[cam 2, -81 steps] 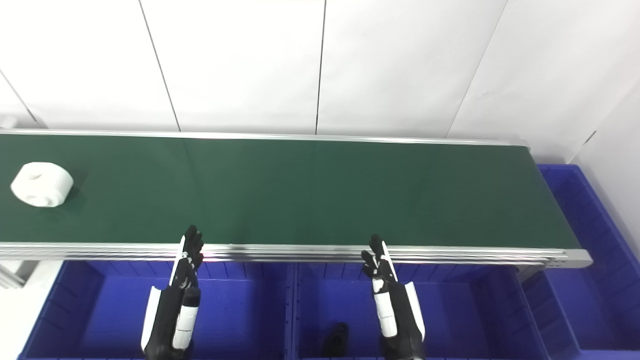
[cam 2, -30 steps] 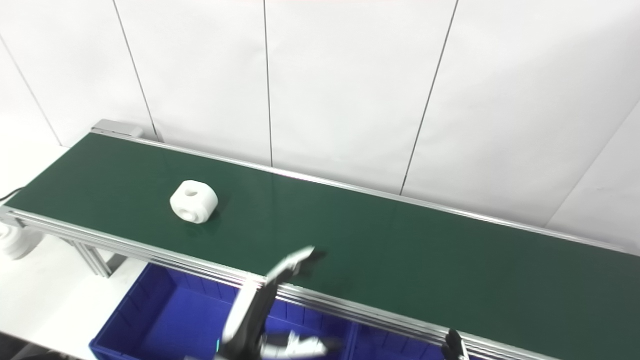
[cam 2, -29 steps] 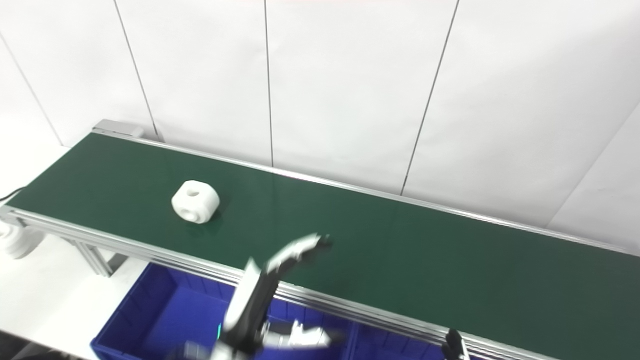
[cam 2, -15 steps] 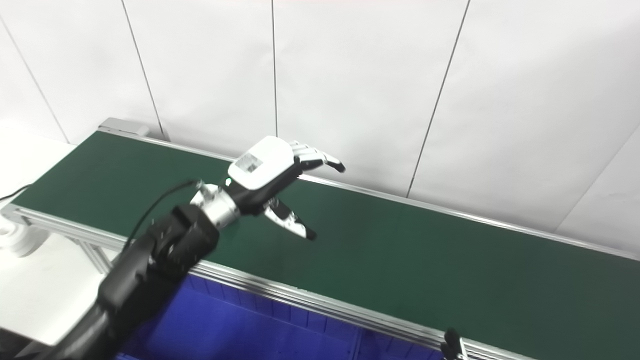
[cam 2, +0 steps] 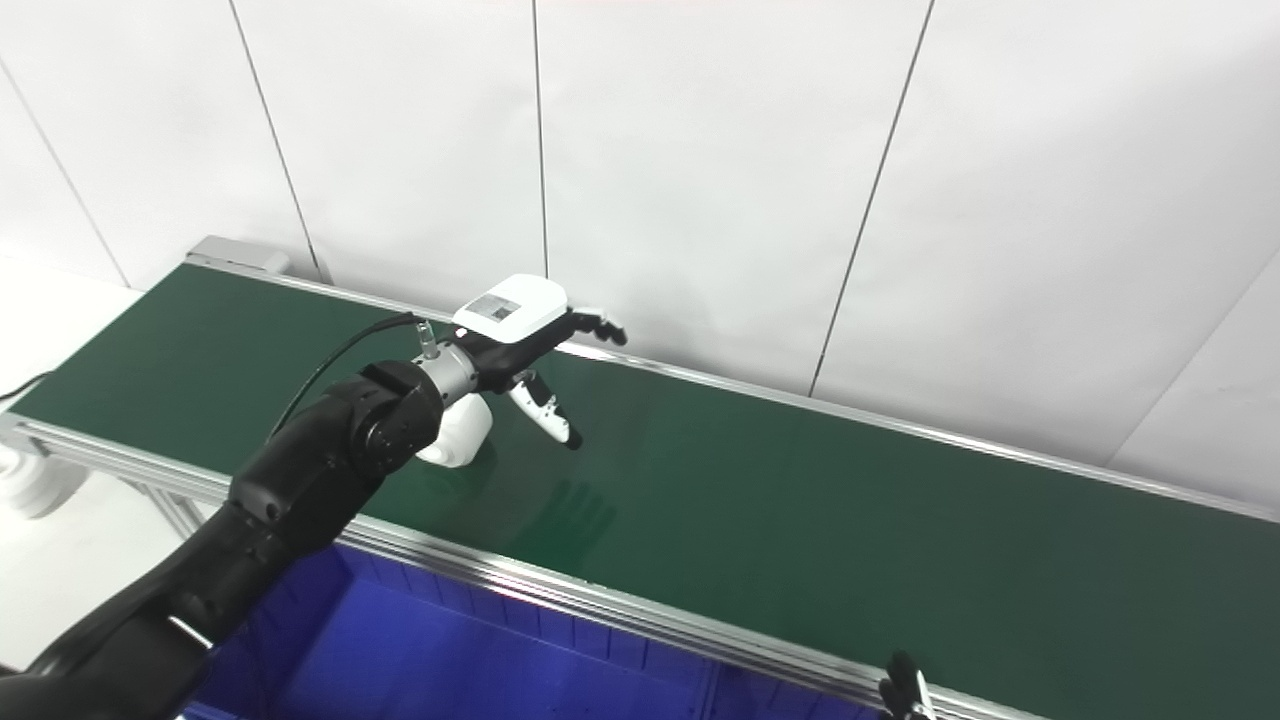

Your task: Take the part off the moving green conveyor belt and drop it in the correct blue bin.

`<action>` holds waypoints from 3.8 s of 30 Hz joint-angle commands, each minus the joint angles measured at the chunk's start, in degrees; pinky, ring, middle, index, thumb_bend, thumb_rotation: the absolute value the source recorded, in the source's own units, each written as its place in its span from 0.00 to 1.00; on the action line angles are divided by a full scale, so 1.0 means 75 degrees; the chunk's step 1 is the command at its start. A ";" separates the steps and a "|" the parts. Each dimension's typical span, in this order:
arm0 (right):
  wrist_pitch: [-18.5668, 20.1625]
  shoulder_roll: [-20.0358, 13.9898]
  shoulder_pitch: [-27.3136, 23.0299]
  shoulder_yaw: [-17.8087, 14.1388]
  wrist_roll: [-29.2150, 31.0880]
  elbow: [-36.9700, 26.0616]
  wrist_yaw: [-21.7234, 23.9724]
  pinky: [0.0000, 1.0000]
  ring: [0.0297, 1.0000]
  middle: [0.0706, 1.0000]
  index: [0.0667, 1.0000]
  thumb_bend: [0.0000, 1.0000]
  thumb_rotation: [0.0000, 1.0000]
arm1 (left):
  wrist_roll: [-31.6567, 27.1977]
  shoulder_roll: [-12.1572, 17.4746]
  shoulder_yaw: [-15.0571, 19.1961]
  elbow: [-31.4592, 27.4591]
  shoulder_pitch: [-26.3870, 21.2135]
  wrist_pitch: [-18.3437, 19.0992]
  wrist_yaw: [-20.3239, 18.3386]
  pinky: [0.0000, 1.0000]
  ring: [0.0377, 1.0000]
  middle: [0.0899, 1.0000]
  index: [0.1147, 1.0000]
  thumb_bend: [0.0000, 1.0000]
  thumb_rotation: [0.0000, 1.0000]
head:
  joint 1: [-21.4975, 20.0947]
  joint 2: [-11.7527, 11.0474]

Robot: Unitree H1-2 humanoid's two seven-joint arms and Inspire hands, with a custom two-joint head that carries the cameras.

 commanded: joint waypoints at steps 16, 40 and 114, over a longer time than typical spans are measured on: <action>-0.0212 0.0046 0.0152 0.0235 0.0074 -0.0619 0.0125 1.00 1.00 1.00 1.00 0.88 1.00 | -0.0029 0.0748 -0.0747 0.0971 -0.0684 0.0324 -0.0250 0.75 0.81 0.80 0.77 1.00 0.18 | -0.0235 0.0208; 0.0120 0.0019 0.0314 0.0479 -0.0310 -0.1150 0.0041 1.00 0.97 0.99 1.00 0.88 1.00 | 0.1086 0.0258 -0.1867 0.1307 -0.0534 0.1018 0.0835 0.65 0.69 0.69 0.64 0.97 0.11 | -0.0495 0.0384; 0.0776 -0.0658 -0.0188 0.0007 0.0456 -0.1449 0.0568 0.94 0.93 0.94 0.98 0.88 0.97 | 0.1795 0.1490 -0.1053 -0.2104 0.3718 -0.0407 -0.0363 0.22 0.25 0.35 0.45 0.51 0.00 | 0.0589 0.1555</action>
